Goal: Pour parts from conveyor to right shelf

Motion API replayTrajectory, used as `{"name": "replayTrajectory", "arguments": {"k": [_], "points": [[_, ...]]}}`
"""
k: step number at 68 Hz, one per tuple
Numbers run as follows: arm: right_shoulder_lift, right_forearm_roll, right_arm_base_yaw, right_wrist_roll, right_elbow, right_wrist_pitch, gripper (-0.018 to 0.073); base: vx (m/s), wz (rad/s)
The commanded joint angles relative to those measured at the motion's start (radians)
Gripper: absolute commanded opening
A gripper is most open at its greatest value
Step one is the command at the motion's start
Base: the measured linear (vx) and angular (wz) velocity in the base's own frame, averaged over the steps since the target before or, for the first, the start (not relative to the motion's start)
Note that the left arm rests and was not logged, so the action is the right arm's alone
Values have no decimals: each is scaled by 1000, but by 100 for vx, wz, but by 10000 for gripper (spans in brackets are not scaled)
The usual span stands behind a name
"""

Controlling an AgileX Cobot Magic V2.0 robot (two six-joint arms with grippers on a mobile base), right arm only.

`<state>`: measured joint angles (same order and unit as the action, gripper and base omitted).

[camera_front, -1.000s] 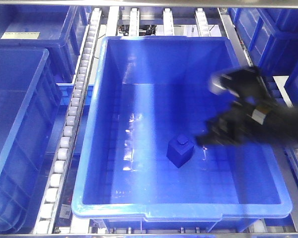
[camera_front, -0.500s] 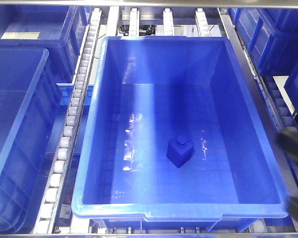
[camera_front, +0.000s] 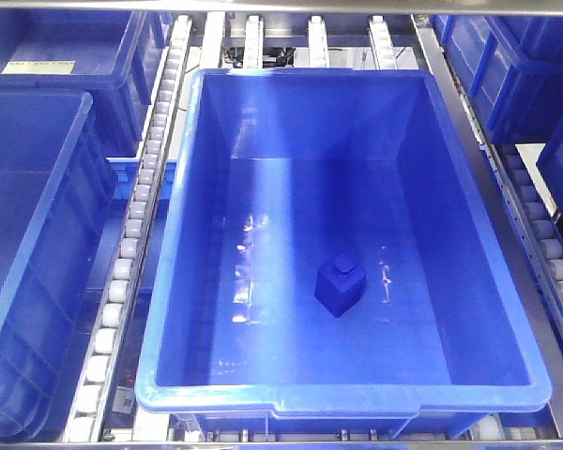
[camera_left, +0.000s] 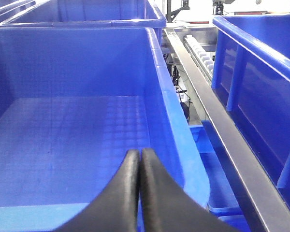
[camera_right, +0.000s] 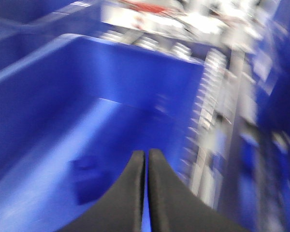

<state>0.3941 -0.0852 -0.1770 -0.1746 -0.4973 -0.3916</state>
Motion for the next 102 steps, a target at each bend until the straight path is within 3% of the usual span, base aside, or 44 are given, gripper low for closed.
{"name": "replayTrajectory", "arguments": {"k": [1,7,26,37,102], "points": [[-23,27,111,61,-23,46,-7,0,0],[-86,76,172,64,26,54,-7,0,0],[-348,85,166,65,339,93,-7,0,0],[-423,72,166,82,530,352,-7,0,0],[-423,76,167,89,525,375,-6,0,0]]}}
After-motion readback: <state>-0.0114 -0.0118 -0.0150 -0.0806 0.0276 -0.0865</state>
